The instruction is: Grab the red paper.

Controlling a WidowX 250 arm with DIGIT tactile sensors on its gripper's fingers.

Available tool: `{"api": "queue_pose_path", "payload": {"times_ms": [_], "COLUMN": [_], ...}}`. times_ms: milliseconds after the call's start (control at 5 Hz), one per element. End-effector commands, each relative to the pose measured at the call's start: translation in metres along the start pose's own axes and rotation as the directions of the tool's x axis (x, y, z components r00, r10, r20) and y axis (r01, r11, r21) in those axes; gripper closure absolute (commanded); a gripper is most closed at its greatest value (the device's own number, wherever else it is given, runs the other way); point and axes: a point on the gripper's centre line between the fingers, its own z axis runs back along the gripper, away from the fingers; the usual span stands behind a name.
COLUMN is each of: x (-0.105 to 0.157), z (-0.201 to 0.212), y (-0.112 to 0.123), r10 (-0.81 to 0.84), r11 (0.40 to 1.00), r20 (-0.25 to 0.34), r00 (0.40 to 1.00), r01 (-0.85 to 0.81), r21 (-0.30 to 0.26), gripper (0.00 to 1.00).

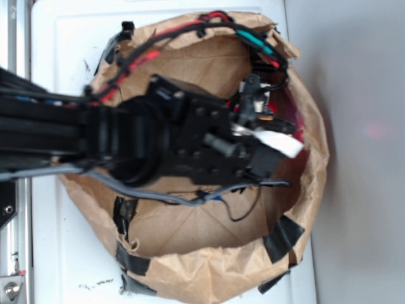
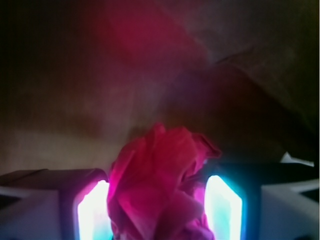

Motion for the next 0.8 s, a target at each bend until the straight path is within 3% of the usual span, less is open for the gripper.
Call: {"api": "queue_pose_path", "payload": {"times_ms": [0,400,600], "x": [0.004,-0.013,-0.025], "z": [0.069,0.127,0.131], "y": [0.015,0.026,0.022], "r10": [0.06,0.03,-0.021], "r11": [0.996,0.981,0.982], "r20": [0.118,0.063,0.038], "r00": [0.991,0.998,0.999], "r01": [-0.051,-0.017,0.028], "r21": [-0.073,-0.195,-0.186], "gripper": [1.0,1.0,1.0]}}
